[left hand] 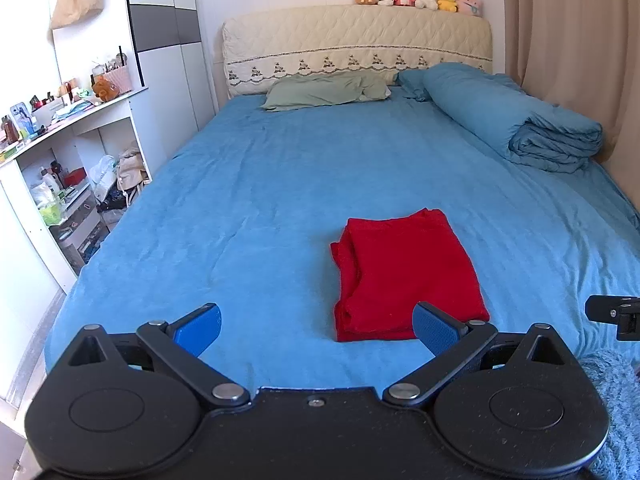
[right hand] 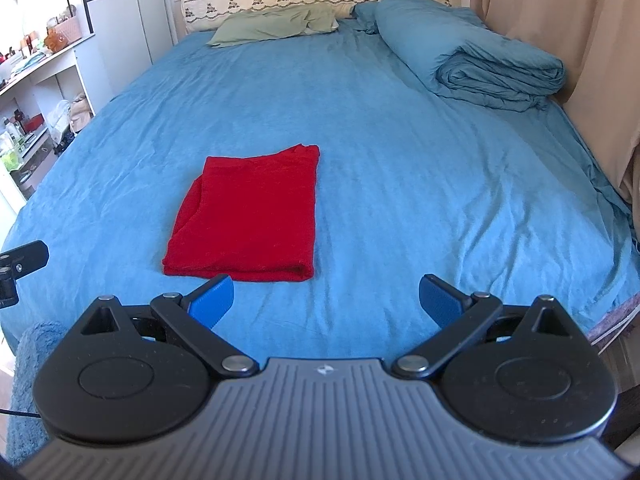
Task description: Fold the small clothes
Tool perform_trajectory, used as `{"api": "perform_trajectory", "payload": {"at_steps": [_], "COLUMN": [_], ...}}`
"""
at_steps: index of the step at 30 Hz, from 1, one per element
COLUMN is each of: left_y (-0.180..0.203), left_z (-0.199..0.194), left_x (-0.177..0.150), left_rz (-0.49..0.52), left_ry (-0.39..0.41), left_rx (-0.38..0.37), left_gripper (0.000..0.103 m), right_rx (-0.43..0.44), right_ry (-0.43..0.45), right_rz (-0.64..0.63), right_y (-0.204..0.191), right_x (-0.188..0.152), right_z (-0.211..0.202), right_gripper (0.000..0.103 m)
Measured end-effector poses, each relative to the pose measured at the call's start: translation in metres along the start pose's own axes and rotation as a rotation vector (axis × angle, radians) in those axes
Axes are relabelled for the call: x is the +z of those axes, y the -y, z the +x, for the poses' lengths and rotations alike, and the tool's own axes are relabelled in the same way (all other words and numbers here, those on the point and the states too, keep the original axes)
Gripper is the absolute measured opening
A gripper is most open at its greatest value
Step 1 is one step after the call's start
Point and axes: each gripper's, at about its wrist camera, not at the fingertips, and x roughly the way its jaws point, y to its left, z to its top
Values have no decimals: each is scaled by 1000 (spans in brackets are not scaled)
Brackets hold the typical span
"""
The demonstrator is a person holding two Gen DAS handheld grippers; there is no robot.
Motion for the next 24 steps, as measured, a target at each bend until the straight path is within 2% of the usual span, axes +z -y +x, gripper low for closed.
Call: {"api": "perform_trajectory", "payload": {"at_steps": [24], "left_y": [-1], "left_z": [-5], "left_x": [-3], "left_rz": [-2], "left_ry": [22], "left_rx": [-2], "left_gripper": [103], "right_rx": [-3], "right_ry": [6], "right_rz": [6], "right_y": [3], "right_x": [-1], "right_z": [-2], "right_gripper": [103]}}
